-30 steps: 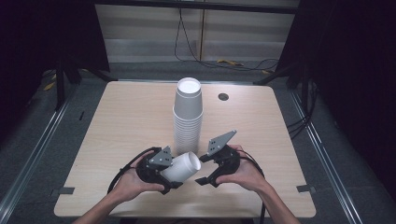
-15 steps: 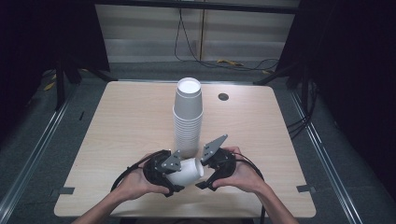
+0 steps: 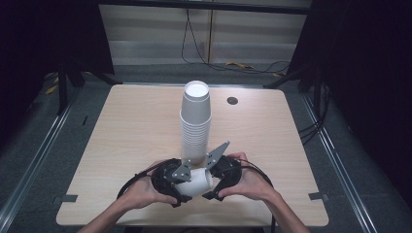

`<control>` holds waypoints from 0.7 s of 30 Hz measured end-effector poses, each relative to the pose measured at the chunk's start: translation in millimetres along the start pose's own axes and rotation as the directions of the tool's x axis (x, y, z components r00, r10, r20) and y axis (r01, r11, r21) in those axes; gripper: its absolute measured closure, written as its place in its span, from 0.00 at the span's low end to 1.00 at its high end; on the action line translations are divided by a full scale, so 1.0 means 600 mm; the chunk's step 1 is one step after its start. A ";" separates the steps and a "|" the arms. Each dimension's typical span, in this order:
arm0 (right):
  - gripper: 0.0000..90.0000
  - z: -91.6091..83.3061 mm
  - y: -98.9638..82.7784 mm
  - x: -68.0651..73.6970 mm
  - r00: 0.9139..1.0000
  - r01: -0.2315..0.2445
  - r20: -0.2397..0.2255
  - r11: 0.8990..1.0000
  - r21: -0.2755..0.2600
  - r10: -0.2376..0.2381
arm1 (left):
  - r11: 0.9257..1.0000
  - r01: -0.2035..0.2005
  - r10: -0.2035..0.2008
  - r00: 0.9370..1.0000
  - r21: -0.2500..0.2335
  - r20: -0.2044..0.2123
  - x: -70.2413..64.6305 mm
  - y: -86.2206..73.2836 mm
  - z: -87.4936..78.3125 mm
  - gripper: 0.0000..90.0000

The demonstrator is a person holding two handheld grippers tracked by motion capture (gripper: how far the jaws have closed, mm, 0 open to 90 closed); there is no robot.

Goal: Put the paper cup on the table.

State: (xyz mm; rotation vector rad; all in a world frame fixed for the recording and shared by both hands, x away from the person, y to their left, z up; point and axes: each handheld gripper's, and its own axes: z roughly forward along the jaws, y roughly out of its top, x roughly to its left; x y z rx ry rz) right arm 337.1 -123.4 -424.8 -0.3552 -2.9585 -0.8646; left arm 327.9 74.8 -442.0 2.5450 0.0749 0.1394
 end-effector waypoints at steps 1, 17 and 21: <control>0.18 0.001 0.001 0.000 1.000 0.000 -0.005 1.000 0.000 0.000 | 1.000 0.006 -0.006 1.000 -0.013 0.005 -0.002 0.000 0.002 0.18; 0.18 0.015 0.012 0.010 0.996 0.021 -0.084 1.000 -0.006 -0.021 | 0.997 -0.079 0.077 0.995 0.020 0.060 -0.022 0.009 0.010 0.18; 0.19 0.018 0.012 0.012 0.995 0.028 -0.097 1.000 -0.006 -0.029 | 0.996 -0.085 0.083 0.994 0.023 0.064 -0.020 0.009 0.010 0.18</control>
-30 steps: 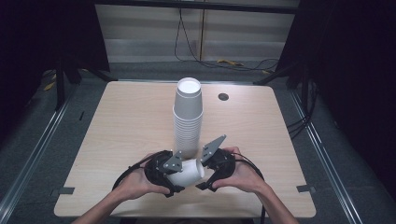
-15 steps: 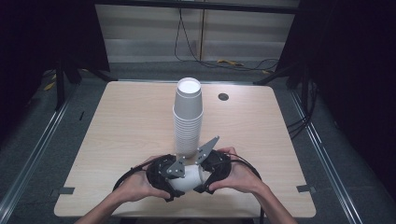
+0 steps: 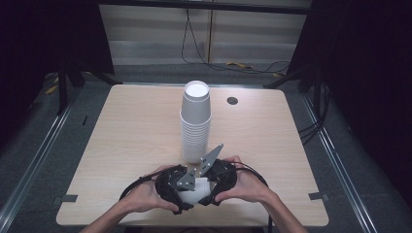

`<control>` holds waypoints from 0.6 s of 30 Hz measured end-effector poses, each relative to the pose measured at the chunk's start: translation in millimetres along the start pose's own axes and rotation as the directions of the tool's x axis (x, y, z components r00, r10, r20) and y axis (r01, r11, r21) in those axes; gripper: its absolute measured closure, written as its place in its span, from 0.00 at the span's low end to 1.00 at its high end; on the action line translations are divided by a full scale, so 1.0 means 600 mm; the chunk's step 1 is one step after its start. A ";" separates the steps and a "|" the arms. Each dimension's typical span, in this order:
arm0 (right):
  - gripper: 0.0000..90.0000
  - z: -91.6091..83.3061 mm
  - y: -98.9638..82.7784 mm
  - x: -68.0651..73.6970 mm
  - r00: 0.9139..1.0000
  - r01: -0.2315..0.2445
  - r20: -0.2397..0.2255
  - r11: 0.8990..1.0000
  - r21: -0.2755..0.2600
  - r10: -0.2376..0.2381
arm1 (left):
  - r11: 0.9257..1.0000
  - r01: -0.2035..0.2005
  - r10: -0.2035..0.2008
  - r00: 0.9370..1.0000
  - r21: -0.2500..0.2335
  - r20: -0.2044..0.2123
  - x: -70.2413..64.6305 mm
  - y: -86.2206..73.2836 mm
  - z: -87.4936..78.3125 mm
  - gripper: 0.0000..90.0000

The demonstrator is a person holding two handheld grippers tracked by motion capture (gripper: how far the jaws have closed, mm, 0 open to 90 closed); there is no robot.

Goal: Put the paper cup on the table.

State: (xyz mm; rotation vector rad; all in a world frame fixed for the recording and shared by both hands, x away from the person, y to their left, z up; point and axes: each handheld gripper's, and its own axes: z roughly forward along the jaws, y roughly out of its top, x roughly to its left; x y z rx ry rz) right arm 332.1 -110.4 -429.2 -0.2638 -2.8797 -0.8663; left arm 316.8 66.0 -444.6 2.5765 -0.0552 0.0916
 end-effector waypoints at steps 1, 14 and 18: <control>0.20 0.000 0.000 0.000 1.000 0.000 -0.006 1.000 0.003 0.000 | 1.000 -0.009 0.009 1.000 0.006 0.001 0.002 0.000 -0.001 0.18; 0.25 0.005 -0.002 -0.001 1.000 -0.010 -0.012 1.000 0.004 0.010 | 0.999 -0.001 0.001 1.000 -0.051 0.016 0.001 -0.007 0.002 0.17; 0.25 0.002 -0.003 0.000 1.000 -0.016 -0.015 1.000 -0.002 0.016 | 0.998 0.011 -0.010 1.000 -0.055 0.016 0.001 -0.007 -0.002 0.16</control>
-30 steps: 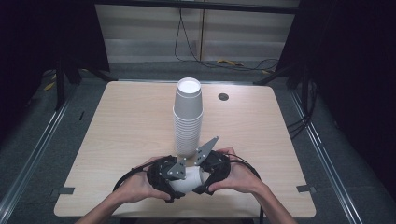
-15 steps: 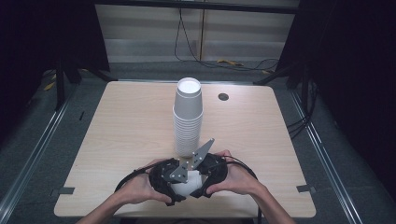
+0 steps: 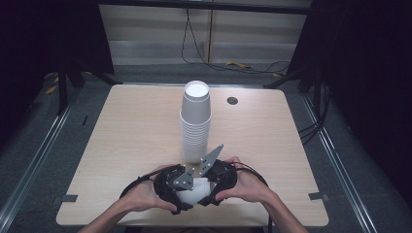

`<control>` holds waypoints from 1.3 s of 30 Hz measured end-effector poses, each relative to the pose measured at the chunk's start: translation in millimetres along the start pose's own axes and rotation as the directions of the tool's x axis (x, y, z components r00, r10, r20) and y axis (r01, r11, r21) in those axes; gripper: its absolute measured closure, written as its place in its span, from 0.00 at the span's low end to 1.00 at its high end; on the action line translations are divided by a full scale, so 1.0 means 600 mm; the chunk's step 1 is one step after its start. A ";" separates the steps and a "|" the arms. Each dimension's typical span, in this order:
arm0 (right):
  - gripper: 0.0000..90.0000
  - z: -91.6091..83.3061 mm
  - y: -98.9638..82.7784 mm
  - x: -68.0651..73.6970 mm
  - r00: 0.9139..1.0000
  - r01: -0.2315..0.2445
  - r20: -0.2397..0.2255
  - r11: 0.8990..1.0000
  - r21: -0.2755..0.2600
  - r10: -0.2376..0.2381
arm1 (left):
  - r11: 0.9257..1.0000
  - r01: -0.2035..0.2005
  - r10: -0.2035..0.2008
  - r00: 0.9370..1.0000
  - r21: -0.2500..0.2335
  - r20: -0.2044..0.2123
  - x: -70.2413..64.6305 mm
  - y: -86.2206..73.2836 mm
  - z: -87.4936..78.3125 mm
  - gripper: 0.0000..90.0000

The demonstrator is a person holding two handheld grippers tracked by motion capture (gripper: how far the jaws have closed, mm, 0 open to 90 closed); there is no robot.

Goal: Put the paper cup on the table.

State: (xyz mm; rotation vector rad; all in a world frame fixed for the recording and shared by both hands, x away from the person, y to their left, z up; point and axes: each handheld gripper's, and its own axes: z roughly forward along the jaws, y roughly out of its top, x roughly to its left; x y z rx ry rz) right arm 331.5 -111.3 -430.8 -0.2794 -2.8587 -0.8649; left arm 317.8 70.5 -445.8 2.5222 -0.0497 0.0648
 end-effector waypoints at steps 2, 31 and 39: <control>0.25 -0.002 0.000 0.001 1.000 -0.001 -0.005 1.000 -0.004 0.001 | 1.000 0.012 -0.012 1.000 -0.015 0.007 0.000 -0.001 -0.002 0.15; 0.25 -0.008 0.002 0.004 1.000 0.005 -0.004 1.000 -0.005 -0.005 | 0.985 -0.014 0.015 1.000 -0.174 0.003 0.003 -0.015 -0.027 0.13; 0.25 -0.006 0.001 0.003 1.000 0.000 -0.015 1.000 -0.008 0.000 | 0.981 -0.013 0.011 1.000 -0.194 -0.012 0.001 -0.016 -0.033 0.13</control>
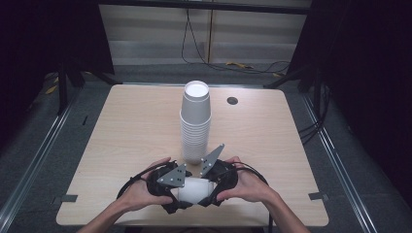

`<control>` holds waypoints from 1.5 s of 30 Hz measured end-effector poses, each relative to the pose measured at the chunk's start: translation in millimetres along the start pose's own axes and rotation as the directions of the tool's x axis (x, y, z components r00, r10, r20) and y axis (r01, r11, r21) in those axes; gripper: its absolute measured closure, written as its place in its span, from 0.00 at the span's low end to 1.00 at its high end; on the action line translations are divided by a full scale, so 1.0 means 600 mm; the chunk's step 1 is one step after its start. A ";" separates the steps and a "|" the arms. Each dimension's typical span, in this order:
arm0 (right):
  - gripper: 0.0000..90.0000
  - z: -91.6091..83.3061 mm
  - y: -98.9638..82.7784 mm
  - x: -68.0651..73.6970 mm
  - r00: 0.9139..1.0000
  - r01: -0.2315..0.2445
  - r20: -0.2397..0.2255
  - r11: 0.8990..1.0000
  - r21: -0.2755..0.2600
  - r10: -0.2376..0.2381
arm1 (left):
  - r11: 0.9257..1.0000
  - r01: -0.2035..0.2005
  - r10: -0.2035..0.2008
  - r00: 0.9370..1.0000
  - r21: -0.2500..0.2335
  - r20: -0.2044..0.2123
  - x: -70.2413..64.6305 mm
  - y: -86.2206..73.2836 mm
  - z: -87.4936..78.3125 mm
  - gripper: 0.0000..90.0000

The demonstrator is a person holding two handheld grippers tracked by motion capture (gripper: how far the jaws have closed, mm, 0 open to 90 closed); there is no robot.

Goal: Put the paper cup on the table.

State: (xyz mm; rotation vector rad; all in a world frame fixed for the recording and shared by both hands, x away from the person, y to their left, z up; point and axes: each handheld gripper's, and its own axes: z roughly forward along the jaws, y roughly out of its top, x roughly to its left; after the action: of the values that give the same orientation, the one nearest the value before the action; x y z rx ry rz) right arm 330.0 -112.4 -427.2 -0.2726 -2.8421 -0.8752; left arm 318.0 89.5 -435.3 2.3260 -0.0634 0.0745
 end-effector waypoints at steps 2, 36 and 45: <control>0.25 0.000 -0.001 -0.001 1.000 0.000 0.001 1.000 0.001 0.000 | 1.000 0.016 -0.015 1.000 -0.022 0.008 0.001 0.000 -0.003 0.14; 0.25 -0.033 -0.052 -0.033 0.993 -0.083 0.075 0.988 -0.127 0.093 | 0.927 0.177 -0.216 0.973 -0.330 -0.085 0.029 -0.027 -0.056 0.17; 0.25 -0.033 -0.068 -0.035 0.987 -0.106 0.093 0.971 -0.215 0.128 | 0.910 0.211 -0.259 0.961 -0.357 -0.094 0.030 -0.035 -0.054 0.17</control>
State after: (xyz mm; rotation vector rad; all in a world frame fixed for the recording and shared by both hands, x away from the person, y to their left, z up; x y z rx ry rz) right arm 343.1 -159.2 -437.2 -0.5226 -2.7941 -1.1692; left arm 336.4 126.9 -426.8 1.9550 0.2572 0.0960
